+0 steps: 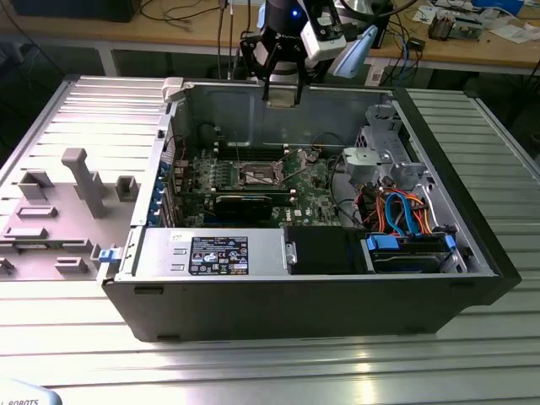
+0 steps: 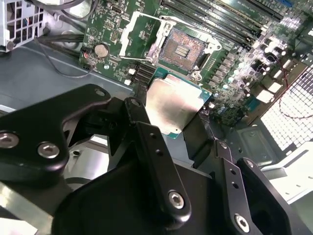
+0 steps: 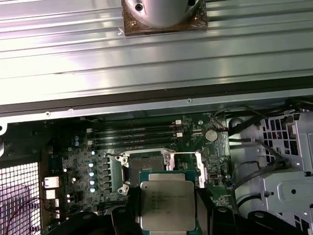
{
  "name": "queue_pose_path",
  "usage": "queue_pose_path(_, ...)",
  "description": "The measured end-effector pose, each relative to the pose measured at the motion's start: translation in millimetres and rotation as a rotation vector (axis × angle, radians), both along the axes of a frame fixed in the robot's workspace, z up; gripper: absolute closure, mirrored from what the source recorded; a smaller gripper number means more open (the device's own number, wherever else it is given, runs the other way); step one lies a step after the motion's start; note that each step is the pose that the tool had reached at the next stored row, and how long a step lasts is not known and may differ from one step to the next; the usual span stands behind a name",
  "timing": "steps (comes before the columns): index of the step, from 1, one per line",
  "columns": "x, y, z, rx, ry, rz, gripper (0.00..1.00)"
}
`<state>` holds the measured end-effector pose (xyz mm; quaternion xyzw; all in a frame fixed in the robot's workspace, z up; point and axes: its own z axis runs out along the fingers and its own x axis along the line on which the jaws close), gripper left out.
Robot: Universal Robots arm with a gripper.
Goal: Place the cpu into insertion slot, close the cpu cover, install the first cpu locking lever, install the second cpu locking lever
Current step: 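Place the cpu into insertion slot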
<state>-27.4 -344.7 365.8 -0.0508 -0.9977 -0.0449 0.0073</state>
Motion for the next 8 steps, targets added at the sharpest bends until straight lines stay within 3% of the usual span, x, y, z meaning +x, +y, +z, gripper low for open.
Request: queue_pose_path(8, 0.1, 0.0, 0.1, -0.0004, 0.0002, -0.002, 0.46)
